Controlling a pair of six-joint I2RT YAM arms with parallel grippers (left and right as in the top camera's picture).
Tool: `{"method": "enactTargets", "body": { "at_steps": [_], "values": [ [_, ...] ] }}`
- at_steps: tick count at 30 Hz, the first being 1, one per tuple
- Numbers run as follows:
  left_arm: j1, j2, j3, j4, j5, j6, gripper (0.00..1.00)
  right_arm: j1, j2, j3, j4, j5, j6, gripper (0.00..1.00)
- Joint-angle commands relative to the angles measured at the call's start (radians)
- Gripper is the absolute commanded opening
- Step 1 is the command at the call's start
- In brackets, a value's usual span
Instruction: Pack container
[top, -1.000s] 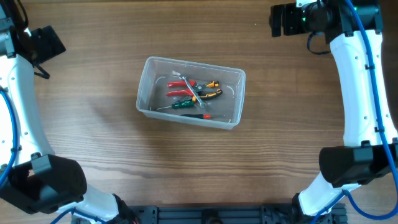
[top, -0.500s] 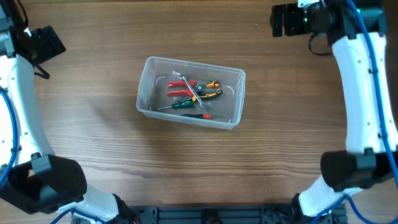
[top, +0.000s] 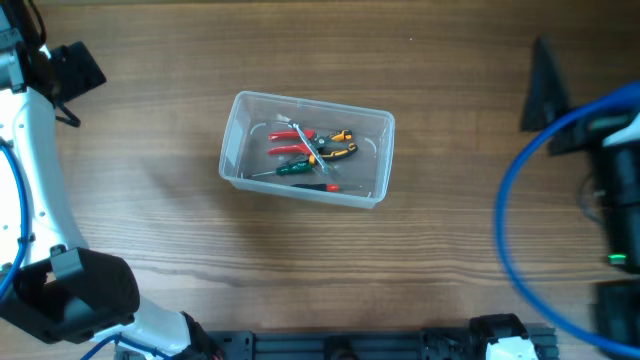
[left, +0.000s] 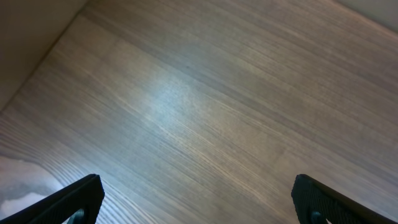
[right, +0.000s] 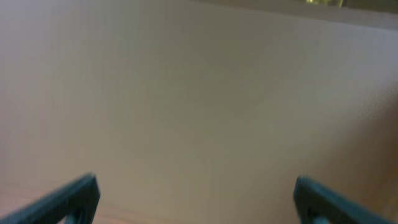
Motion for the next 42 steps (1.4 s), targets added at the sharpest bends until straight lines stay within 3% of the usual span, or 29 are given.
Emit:
{"method": "enactTargets", "body": {
  "at_steps": [1, 6, 9, 14, 28, 42],
  "values": [
    [0.003, -0.010, 0.013, 0.001, -0.004, -0.010, 1.00, -0.005, -0.202, -0.408, 0.158, 0.016, 0.001, 1.00],
    [0.003, -0.010, 0.013, 0.001, -0.004, -0.010, 1.00, -0.029, -0.529, -0.847, 0.324, 0.016, 0.148, 1.00],
    [0.003, -0.010, 0.013, 0.001, -0.004, -0.010, 1.00, -0.051, -0.655, -0.984, 0.323, 0.017, 0.258, 1.00],
    [0.003, -0.010, 0.013, 0.001, -0.004, -0.010, 1.00, -0.053, -0.751, -1.109, 0.324, -0.004, 0.259, 1.00],
    [0.003, -0.010, 0.013, 0.001, -0.004, -0.010, 1.00, -0.053, -0.804, -1.243, 0.312, -0.069, 0.255, 1.00],
    [0.003, -0.010, 0.013, 0.001, -0.004, -0.010, 1.00, -0.053, -0.803, -1.242, 0.287, -0.066, 0.174, 1.00]
  ]
}}
